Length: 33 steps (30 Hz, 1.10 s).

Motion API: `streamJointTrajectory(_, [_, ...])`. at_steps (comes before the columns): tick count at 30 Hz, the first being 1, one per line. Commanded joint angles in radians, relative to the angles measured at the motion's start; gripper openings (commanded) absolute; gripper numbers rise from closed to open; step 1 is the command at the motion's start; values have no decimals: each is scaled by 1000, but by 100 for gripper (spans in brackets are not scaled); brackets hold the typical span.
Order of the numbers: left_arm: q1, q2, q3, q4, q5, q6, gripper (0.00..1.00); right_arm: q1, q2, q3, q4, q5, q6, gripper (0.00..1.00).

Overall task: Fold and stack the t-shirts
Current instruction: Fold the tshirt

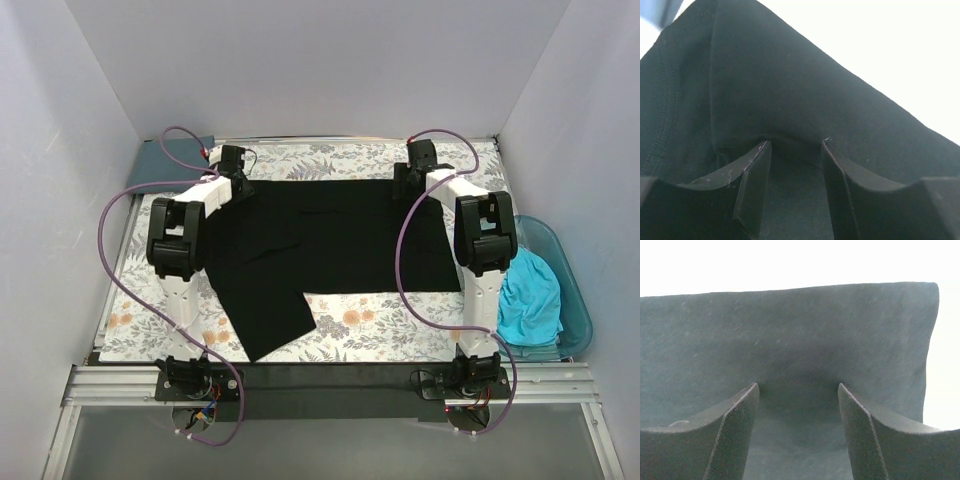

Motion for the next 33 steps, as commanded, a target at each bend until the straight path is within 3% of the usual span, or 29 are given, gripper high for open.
streamJointTrajectory(1, [9,125,96,-43,-22,29,43,-44,75,78,-60,36,-44,61])
streamJointTrajectory(7, [14,150,228,-73,-10,71,45,-52,102,215,-103,-7,-50,61])
streamJointTrajectory(9, [14,81,225,-79,0,71,56,-50,50,215,-106,-12,-52,62])
streamJointTrajectory(12, [14,-52,181,-79,12,65,58,-50,-57,181,-106,-20,-50,62])
streamJointTrajectory(14, [14,-179,134,-79,13,49,65,-47,-121,126,-106,-24,-52,63])
streamJointTrajectory(21, [14,-603,-194,-159,6,-64,70,-13,-470,-167,-139,-23,-32,63])
streamJointTrajectory(22, [14,-657,-297,-164,10,-75,70,-3,-506,-206,-142,-30,-26,63])
streamJointTrajectory(28, [18,-960,-612,-230,3,-167,61,103,-752,-469,-211,-24,2,63])
streamJointTrajectory(33, [32,-1070,-811,-242,6,-224,56,155,-942,-636,-240,-39,29,63])
